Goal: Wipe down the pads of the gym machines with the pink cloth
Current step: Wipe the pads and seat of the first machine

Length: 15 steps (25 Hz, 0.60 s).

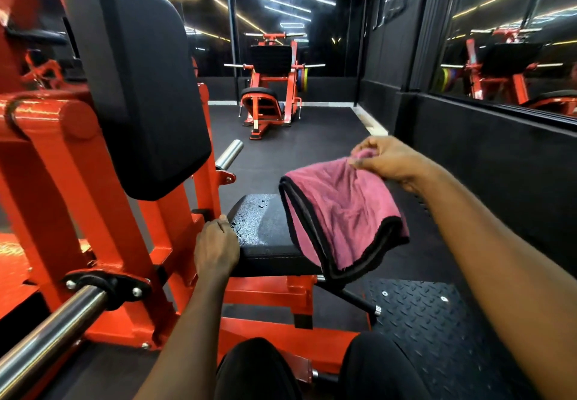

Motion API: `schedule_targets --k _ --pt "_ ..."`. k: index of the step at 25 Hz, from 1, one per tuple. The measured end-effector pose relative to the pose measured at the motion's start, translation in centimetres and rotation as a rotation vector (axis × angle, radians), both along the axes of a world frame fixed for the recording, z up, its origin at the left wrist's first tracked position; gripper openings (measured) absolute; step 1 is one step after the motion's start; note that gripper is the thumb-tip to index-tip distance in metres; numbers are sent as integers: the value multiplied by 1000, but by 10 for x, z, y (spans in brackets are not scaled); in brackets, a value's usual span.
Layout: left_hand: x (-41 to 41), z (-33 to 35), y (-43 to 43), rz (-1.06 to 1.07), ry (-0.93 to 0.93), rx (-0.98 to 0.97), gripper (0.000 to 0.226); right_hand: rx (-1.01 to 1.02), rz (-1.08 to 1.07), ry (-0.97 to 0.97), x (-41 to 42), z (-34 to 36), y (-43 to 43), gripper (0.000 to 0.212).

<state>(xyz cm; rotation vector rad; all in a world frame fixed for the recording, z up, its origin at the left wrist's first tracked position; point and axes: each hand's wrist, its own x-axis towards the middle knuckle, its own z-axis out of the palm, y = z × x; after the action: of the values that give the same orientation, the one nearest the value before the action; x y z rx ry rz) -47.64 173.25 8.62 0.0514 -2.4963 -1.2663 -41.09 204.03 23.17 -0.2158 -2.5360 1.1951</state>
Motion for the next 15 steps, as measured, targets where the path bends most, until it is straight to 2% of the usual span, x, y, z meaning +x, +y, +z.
schedule_targets --k 2,3,5,7,11,15 --pt "-3 -3 0 5 19 -7 47 316 -169 -225 -5 -20 3 39" --pt "-4 -5 0 10 26 -10 47 464 -187 -288 -2 -30 -6 52" --pt "-8 -7 -1 18 26 -11 47 641 -51 -399 11 -56 -38 81" --pt "-11 -10 -1 19 21 -18 46 696 71 -527 24 -79 -66 100" --pt "-16 -15 -2 30 38 -36 44 701 -69 -560 1 -91 -69 86" --pt "-19 -16 -1 31 68 -64 44 755 -71 -597 -61 -94 -62 68"
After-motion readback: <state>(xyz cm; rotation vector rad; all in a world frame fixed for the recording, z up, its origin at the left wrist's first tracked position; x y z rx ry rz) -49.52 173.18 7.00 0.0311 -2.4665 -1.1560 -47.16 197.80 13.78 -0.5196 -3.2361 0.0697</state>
